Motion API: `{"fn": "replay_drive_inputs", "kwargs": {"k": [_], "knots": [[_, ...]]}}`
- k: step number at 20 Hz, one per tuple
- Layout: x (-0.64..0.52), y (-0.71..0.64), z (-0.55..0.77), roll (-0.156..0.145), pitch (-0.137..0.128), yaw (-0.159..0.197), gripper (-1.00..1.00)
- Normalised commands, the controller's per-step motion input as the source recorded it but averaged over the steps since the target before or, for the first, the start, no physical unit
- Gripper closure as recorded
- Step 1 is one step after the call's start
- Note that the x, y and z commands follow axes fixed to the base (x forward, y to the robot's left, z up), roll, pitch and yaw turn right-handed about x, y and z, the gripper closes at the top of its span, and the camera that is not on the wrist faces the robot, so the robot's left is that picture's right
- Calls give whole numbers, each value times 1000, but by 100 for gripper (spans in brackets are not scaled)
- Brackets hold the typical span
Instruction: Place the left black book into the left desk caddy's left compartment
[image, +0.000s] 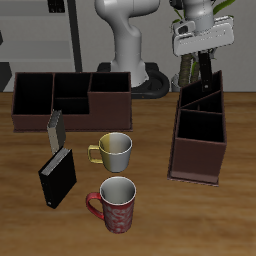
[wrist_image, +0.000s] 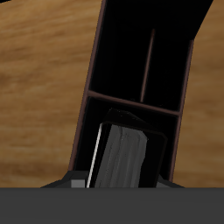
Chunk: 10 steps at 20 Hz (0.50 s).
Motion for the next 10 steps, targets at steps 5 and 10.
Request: {"fn": "replay_drive_inputs", "kwargs": {"k": [5, 10], "knots": [[14, -32, -128, 7, 28, 0, 100], [58, -45, -180, 3, 33, -4, 100]]}}
